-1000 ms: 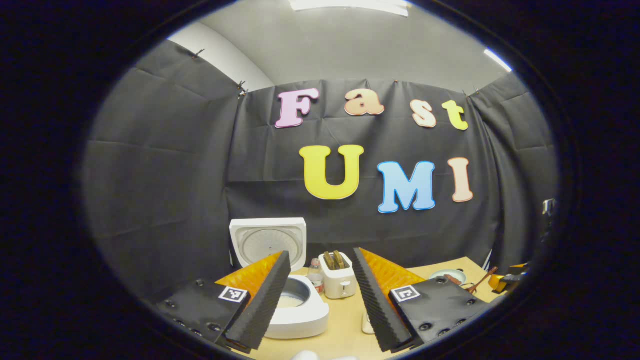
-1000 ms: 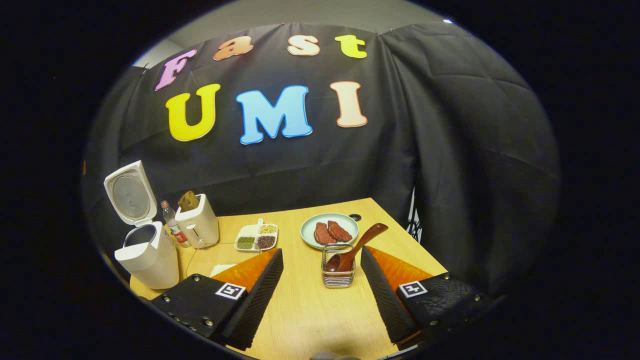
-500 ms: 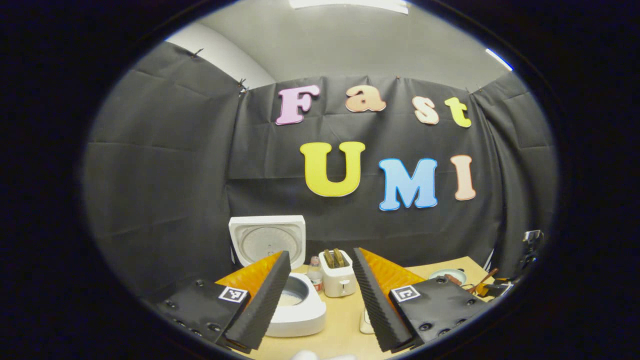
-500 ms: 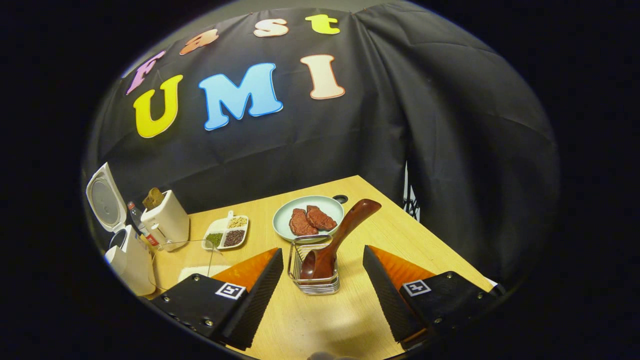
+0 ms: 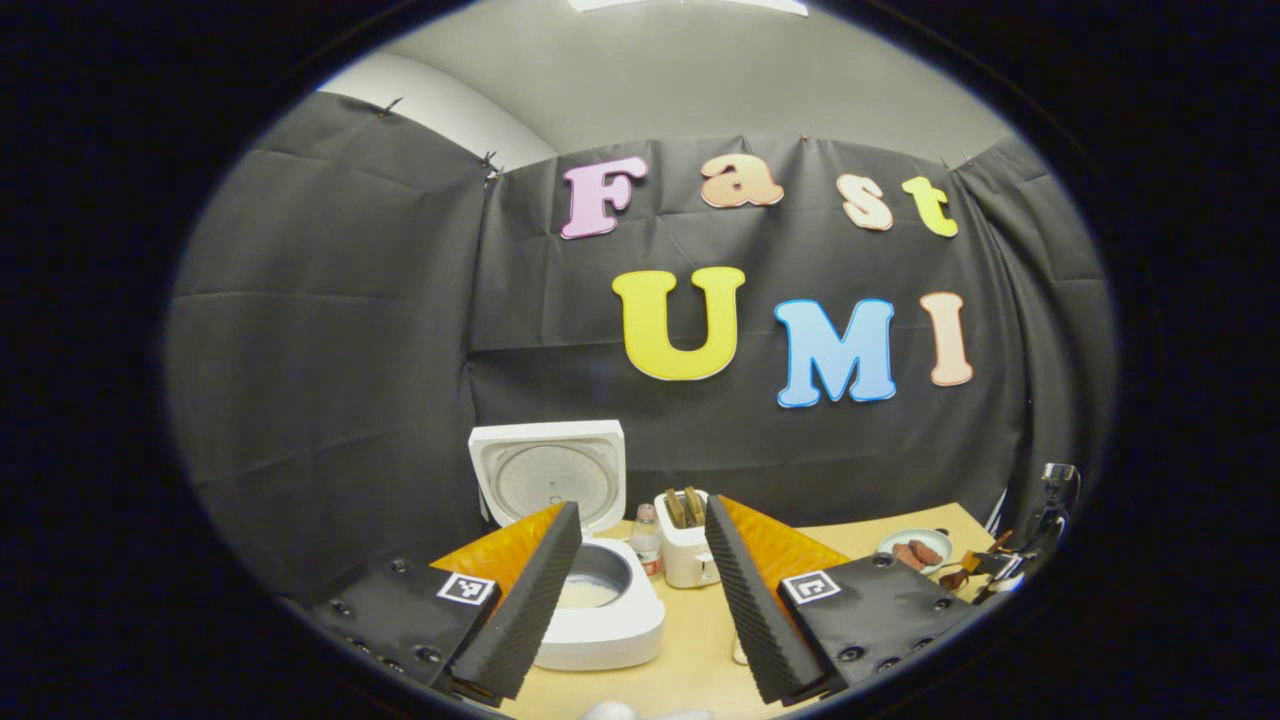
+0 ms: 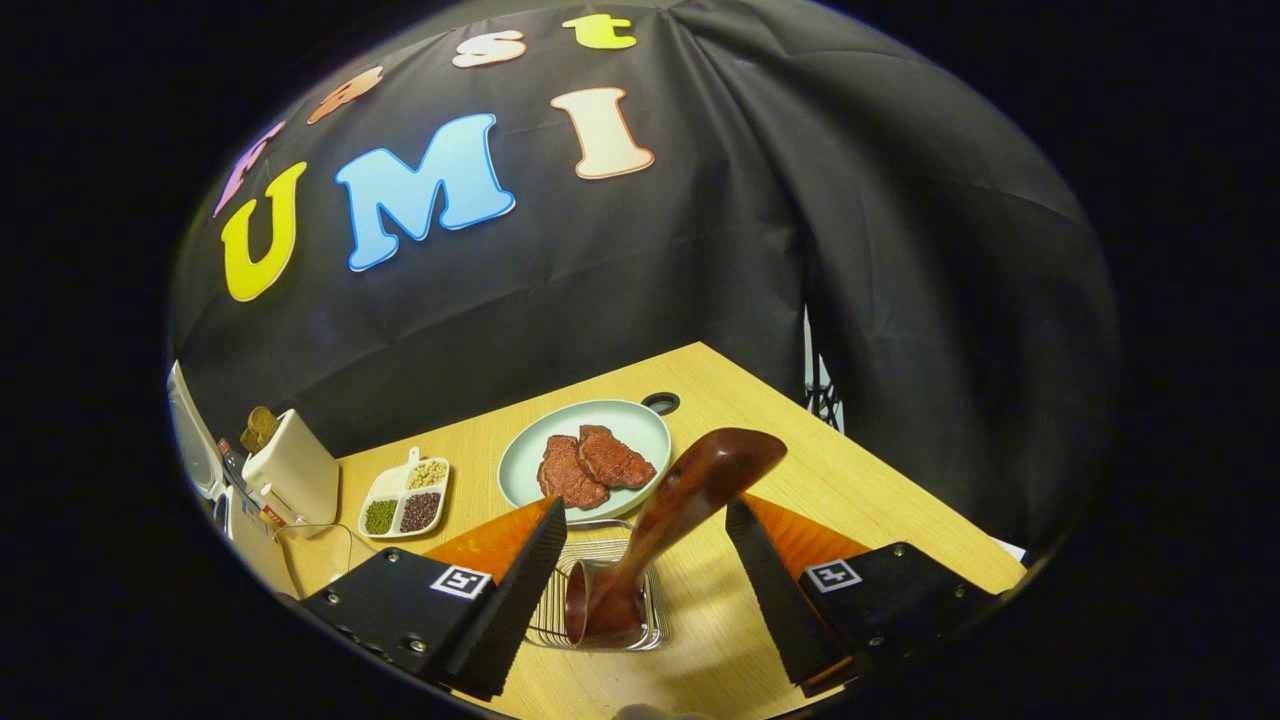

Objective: Close the left gripper, press the button to open the rice cooker; take a wooden spoon from the chopstick holder with the right hand, scoop a spoonful of rice and pour it into the rice cooker, then put the wooden spoon back into the chopstick holder.

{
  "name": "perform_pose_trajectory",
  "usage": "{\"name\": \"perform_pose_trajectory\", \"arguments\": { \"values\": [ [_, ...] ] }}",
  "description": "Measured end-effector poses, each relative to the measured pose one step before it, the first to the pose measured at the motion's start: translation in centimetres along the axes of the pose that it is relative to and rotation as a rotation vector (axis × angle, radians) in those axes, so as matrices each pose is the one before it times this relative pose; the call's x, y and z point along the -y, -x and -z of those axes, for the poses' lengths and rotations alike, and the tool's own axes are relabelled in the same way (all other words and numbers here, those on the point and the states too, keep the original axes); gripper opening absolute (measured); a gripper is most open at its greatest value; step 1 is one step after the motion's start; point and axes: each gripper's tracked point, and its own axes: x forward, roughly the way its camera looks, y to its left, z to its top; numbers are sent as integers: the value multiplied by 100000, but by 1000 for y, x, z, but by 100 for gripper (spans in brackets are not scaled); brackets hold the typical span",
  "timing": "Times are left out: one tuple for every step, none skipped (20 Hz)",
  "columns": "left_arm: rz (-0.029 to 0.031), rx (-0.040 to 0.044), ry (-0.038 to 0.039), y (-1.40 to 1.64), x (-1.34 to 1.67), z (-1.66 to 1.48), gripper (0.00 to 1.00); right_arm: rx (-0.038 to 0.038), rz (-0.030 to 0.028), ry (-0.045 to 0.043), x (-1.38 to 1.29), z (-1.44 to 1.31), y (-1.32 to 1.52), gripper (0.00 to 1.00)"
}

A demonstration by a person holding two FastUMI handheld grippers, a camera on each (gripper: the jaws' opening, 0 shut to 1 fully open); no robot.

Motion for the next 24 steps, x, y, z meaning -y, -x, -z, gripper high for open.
{"name": "perform_pose_trajectory", "arguments": {
  "values": [
    [-51, -524, -93, -71, 150, 200, 87, -59, 43, -313, 136, 28, -524, 98],
    [-383, 43, -650, -69, 13, 172, 87, -47, 581, 57, 201, 1, -355, 98],
    [-502, -405, -1316, -210, 45, 194, 87, 60, 232, -210, 155, -9, -268, 98],
    [-6, -16, -921, -36, 187, 186, 87, -464, 84, -461, 40, -17, -179, 98],
    [248, 27, -424, -37, 282, -54, 88, -529, -199, -443, 44, 104, -126, 98],
    [575, -208, -136, 16, 370, 69, 88, 35, -211, -324, -2, -111, -111, 98],
    [272, -37, -19, -79, 201, -25, 90, -75, -382, -159, -55, 2, -41, 98],
    [-209, 123, -334, -47, -77, 26, 87, 280, -1702, -668, -268, -183, -153, 96],
    [36, 79, -430, -168, 175, -55, 87, -596, -2957, -1610, -567, -51, 165, 96],
    [202, 4, -552, -56, 201, 101, 88, -1203, -523, -1266, -204, 105, -19, 88],
    [407, 14, -645, -6, 180, -138, 88, -114, -335, -138, 2, -95, -141, 78],
    [122, 287, -453, -32, 18, 37, 88, 691, 2230, 880, 483, -94, -113, 68],
    [224, 278, -371, -68, 111, -104, 88, 451, 413, 363, 97, -102, 49, 54],
    [302, 59, -332, 80, 106, 51, 88, 769, 939, -54, 64, -254, -29, 39],
    [347, 387, -343, -100, 108, -158, 88, 147, -609, 156, -33, -47, 146, 35],
    [-102, 220, -560, -6, -69, 5, 88, -1061, -732, 252, -98, 80, -69, 28],
    [101, 226, -186, -115, -62, -55, 88, -249, -877, -545, -33, -57, 130, 24],
    [-160, 53, -11, -126, -59, -64, 88, 981, 252, -1125, -84, -334, -35, 23],
    [135, -218, 50, -13, 35, 74, 88, -726, -19, 808, -233, 192, -33, 21],
    [28, 0, 21, -12, 79, 50, 88, 437, 262, 1732, 0, -62, -70, 21],
    [274, -77, -307, -44, 111, -66, 88, -80, -390, 1351, -406, 10, -31, 21],
    [-66, 214, -377, 25, -153, 74, 88, 221, -415, 365, -199, -136, 42, 21],
    [149, 260, -248, 8, 30, -151, 88, -63, 138, -146, 74, -122, -58, 21],
    [2, 216, -40, -34, -69, -86, 90, -289, 124, -236, -139, -83, 46, 21]
  ]
}}
